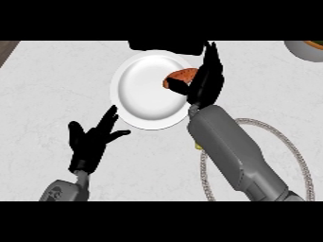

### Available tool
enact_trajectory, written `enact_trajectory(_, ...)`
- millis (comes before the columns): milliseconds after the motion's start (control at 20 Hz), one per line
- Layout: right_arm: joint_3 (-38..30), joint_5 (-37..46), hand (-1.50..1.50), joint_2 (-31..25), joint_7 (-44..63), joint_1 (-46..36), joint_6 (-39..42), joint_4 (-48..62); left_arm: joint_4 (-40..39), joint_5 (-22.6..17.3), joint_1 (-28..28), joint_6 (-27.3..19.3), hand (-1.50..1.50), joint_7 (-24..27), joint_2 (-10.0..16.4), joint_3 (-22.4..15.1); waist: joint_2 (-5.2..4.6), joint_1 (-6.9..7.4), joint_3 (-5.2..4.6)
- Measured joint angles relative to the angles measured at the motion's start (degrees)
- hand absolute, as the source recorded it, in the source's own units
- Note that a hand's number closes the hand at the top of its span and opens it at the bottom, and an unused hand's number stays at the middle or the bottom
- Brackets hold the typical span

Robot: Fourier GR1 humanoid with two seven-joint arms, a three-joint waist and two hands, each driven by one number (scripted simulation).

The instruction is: Pick the sweet potato from the placemat and place it in the plate

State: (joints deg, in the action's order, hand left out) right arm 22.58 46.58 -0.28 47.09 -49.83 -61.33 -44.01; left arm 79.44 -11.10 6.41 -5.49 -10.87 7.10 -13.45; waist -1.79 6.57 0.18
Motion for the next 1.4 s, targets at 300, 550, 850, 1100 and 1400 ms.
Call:
enact_trajectory(300,1.12,-8.89,-1.5,-0.06,-6.11,1.91,-7.12,-2.79,0.87,0.13,-1.21,-0.82,0.0,-0.97,0.53,0.49,0.56,-1.64,-0.02)
enact_trajectory(550,6.41,-19.11,-1.5,0.07,-12.37,7.79,-9.15,-11.25,0.86,-0.45,-2.26,-0.66,0.0,-0.77,1.14,1.74,1.06,-3.49,-0.04)
enact_trajectory(850,11.92,-27.32,-1.5,0.0,-21.49,17.85,-7.88,-22.33,2.52,-0.48,-5.0,-1.07,0.0,0.25,1.23,2.61,1.6,-5.42,-0.1)
enact_trajectory(1100,16.73,-25.73,-1.5,0.08,-23.18,26.01,-5.54,-27.57,2.22,-0.29,-5.25,-0.97,0.0,0.11,1.23,3.52,1.89,-6.45,-0.17)
enact_trajectory(1400,19.49,-19.31,-1.5,-0.77,-21.21,33.15,-2.81,-31.77,2.49,-1.23,-6.11,1.24,0.0,0.8,1.63,4.61,2.0,-6.88,-0.29)
